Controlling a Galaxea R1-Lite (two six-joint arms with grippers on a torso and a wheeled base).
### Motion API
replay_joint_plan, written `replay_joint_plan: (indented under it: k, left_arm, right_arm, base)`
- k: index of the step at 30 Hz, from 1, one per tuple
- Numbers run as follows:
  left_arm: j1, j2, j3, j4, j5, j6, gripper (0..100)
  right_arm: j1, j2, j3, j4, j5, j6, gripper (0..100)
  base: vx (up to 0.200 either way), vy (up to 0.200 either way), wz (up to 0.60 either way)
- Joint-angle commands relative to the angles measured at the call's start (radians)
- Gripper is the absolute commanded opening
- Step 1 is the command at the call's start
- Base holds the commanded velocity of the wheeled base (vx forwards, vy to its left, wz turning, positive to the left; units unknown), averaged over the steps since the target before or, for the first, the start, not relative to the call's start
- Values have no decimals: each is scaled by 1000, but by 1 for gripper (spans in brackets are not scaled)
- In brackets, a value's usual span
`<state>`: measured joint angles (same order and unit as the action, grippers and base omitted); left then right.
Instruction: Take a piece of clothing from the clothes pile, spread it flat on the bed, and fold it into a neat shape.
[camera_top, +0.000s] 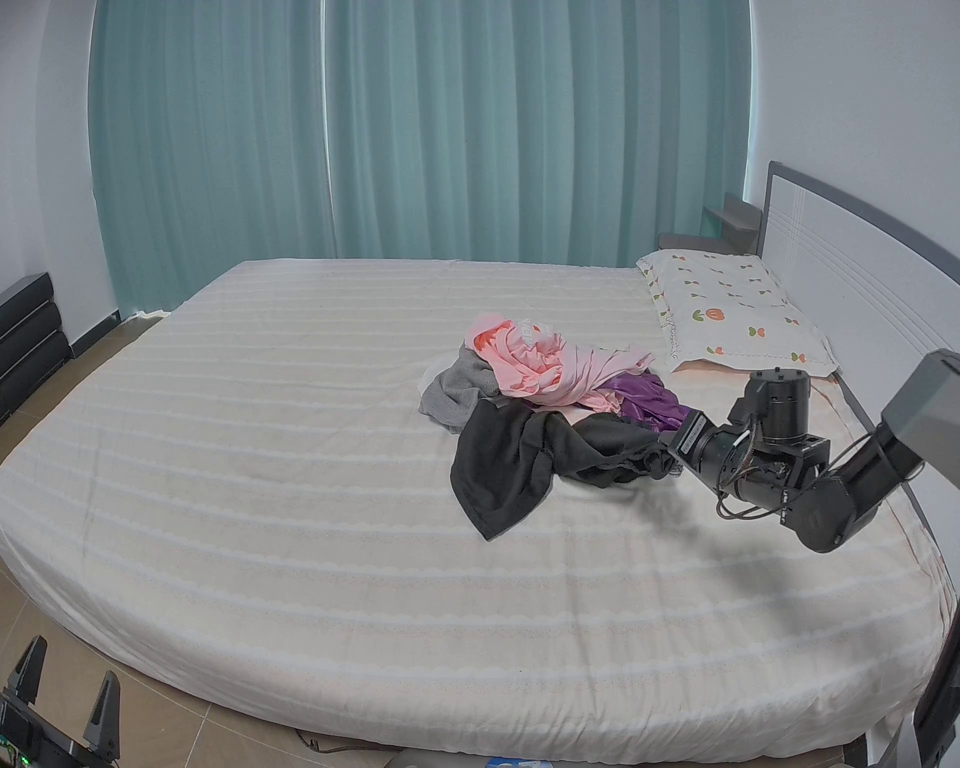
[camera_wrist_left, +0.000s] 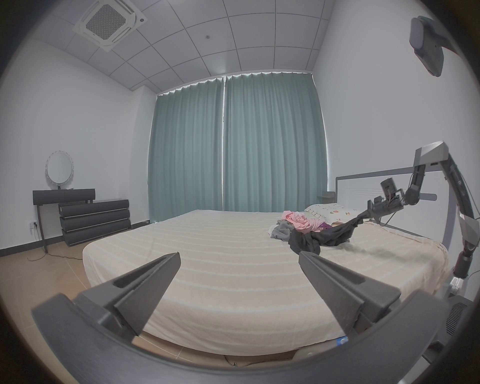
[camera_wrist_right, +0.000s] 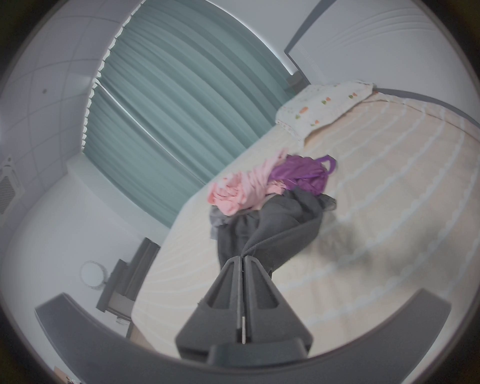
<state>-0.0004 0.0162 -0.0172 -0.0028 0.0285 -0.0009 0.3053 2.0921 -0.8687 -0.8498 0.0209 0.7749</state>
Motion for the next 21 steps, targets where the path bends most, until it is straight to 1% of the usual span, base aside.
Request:
replay_joint_plan:
  k: [1, 6, 9, 13, 19, 20, 21]
  left_arm:
    - [0, -15, 17, 1, -6, -5, 100]
    - [0, -13, 17, 0, -10, 2, 100]
    - [-1, -13, 17, -2, -33, 2, 100]
    - [0, -15, 17, -2, -30, 4, 100]
    - [0, -16, 17, -2, -33, 22, 100]
    - [0, -15, 8, -16, -36, 25, 100]
    - [-1, -9, -41, -45, -45, 13, 100]
  right_arm:
    - [46, -225, 119, -64, 2, 17, 0]
    - [63, -305, 126, -64, -12, 20, 0]
    - [92, -371, 152, -66, -36, 20, 0]
    - [120, -423, 177, -66, -41, 20, 0]
    - [129, -469, 188, -66, -53, 21, 0]
    - [129, -478, 197, -66, -52, 20, 0]
    - [129, -483, 201, -66, -52, 20, 0]
  base:
    - [0, 0, 0]
    - [0, 0, 0]
    - [0, 0, 0]
    - [0, 0, 0]
    - [0, 0, 0]
    - [0, 0, 0]
    - [0, 0, 0]
